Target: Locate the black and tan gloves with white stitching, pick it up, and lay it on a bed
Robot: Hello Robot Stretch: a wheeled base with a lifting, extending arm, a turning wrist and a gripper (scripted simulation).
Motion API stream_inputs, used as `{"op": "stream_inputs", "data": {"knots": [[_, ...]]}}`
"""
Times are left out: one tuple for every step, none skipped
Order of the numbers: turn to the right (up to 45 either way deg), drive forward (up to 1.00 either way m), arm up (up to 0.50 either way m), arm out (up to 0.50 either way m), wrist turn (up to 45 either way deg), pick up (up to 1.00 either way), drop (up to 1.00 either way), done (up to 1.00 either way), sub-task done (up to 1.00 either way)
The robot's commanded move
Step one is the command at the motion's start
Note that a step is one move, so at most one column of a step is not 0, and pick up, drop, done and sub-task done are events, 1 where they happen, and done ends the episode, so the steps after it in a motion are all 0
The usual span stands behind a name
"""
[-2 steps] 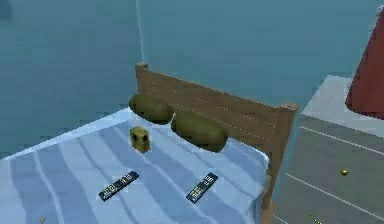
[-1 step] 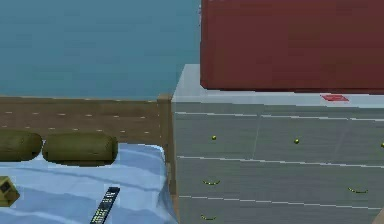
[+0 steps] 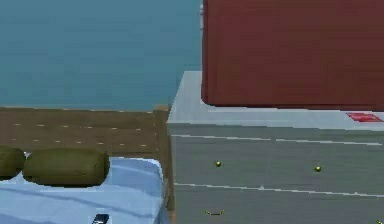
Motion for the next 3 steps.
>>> {"op": "stream_inputs", "data": {"knots": [[-45.0, 0.0, 0.0, 0.0, 0.0, 0.0, 0.0, 0.0, 0.0], [-45.0, 0.0, 0.0, 0.0, 0.0, 0.0, 0.0, 0.0, 0.0], [-45.0, 0.0, 0.0, 0.0, 0.0, 0.0, 0.0, 0.0, 0.0]]}}
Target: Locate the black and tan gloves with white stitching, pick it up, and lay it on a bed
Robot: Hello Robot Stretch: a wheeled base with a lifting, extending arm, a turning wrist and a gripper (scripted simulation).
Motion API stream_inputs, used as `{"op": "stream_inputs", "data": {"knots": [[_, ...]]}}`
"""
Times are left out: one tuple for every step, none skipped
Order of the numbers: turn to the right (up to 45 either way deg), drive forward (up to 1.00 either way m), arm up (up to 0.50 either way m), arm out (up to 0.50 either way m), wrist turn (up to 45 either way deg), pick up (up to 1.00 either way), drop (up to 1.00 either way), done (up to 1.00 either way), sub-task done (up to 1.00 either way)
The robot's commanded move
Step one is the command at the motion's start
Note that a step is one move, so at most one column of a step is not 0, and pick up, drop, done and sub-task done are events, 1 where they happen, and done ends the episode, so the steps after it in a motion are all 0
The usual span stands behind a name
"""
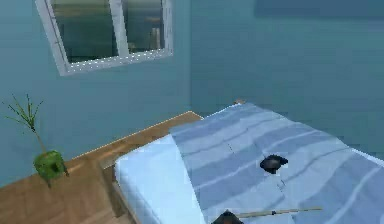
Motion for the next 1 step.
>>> {"op": "stream_inputs", "data": {"knots": [[-36.0, 0.0, 0.0, 0.0, 0.0, 0.0, 0.0, 0.0, 0.0]]}}
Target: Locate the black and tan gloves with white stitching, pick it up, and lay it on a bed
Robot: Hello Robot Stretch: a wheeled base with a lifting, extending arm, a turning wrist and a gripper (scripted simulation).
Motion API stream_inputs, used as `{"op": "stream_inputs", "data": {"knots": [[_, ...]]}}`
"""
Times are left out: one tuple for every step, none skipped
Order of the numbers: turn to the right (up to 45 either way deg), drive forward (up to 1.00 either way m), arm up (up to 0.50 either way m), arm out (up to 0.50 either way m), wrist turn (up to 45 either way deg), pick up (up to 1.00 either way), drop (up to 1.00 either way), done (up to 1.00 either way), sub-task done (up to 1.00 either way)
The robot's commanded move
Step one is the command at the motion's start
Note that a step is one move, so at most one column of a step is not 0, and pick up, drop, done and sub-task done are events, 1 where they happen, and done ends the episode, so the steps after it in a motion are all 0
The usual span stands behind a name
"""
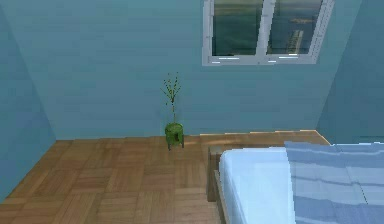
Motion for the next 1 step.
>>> {"op": "stream_inputs", "data": {"knots": [[0.0, 0.0, 0.0, 0.48, 0.0, 0.0, 0.0, 0.0, 0.0]]}}
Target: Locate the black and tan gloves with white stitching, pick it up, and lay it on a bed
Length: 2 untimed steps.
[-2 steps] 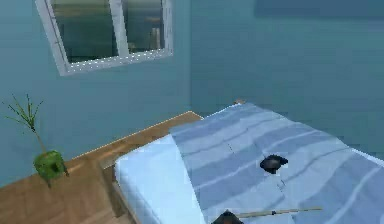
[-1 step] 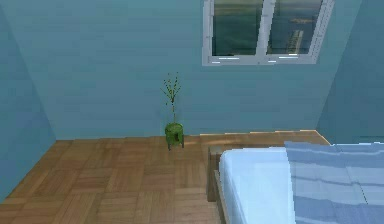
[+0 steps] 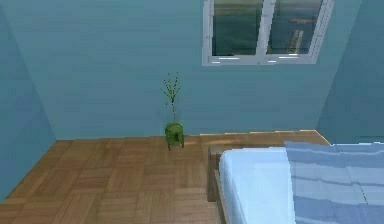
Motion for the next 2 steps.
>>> {"op": "stream_inputs", "data": {"knots": [[0.0, 0.0, 0.0, 0.0, 45.0, 0.0, 0.0, 0.0, 0.0], [0.0, 0.0, 0.0, 0.0, 45.0, 0.0, 0.0, 0.0, 0.0]]}}
